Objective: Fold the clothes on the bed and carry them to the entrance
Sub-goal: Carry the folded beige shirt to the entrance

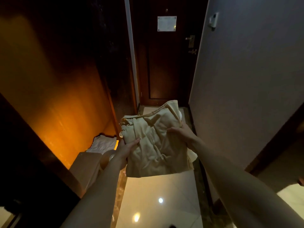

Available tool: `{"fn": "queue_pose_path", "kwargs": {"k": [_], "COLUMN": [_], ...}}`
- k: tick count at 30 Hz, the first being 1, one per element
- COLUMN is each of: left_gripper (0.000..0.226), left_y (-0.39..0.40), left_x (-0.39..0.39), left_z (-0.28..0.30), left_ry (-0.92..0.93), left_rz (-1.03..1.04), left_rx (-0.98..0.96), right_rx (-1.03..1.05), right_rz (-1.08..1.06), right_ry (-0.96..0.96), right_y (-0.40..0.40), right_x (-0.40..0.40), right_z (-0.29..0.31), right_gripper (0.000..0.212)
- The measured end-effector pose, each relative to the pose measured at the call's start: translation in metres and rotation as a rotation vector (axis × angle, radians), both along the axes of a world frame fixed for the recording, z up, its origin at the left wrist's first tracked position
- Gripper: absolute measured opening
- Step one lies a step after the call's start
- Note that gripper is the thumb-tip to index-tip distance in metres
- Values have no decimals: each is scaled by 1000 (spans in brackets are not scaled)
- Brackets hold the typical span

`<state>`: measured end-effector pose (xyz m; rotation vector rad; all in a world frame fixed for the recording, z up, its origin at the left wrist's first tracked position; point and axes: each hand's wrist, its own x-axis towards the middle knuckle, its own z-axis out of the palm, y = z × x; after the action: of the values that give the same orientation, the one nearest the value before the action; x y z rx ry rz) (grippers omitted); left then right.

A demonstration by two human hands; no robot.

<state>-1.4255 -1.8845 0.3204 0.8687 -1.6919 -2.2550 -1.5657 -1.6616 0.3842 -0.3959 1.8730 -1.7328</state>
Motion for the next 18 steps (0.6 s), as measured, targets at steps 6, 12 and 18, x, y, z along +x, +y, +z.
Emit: {"fn": "queue_pose_path", "kwargs": {"k": [6, 12, 18], "left_gripper": [52, 57, 82], "left_y": [-21, -63, -136], "left_x": [-94, -148, -193], "left_z": [13, 4, -30], "left_ry": [25, 1, -31], "left_rz": [83, 180, 251], "left_rx": [22, 73, 104], "right_rx": [51, 102, 128], "right_rz": [41, 143, 243], "right_ry": [-19, 3, 40], "right_y": [-43, -104, -192], "right_x": [-109, -186, -253], "right_z": [9, 7, -21], "right_gripper": [52, 52, 55]}}
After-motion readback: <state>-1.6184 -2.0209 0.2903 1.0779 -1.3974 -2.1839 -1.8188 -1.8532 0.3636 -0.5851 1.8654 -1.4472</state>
